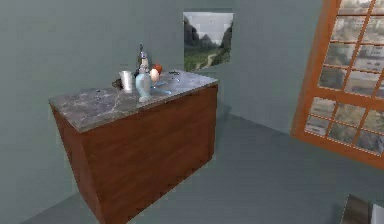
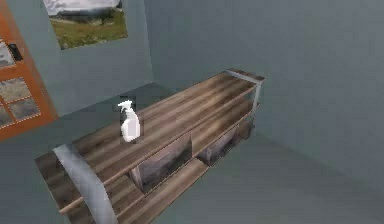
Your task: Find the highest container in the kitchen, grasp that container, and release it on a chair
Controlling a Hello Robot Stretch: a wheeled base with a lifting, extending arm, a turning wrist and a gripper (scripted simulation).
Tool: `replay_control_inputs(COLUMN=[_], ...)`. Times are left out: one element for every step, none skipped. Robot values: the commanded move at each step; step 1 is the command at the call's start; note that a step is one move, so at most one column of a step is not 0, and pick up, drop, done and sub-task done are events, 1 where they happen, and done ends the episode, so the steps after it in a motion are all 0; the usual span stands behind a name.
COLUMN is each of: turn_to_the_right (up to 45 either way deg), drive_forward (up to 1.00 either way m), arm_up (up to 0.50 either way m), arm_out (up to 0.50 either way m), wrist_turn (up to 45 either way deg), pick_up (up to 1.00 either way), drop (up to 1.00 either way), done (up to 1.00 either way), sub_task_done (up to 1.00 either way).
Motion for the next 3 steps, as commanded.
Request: replay_control_inputs(turn_to_the_right=[-15.0, 45.0, 30.0], drive_forward=[0.0, 0.0, 0.0], arm_up=[0.0, 0.0, 0.0], arm_out=[0.0, 0.0, 0.0], wrist_turn=[0.0, 0.0, 0.0], pick_up=[0.0, 0.0, 0.0], drop=[0.0, 0.0, 0.0], done=[0.0, 0.0, 0.0], sub_task_done=[0.0, 0.0, 0.0])
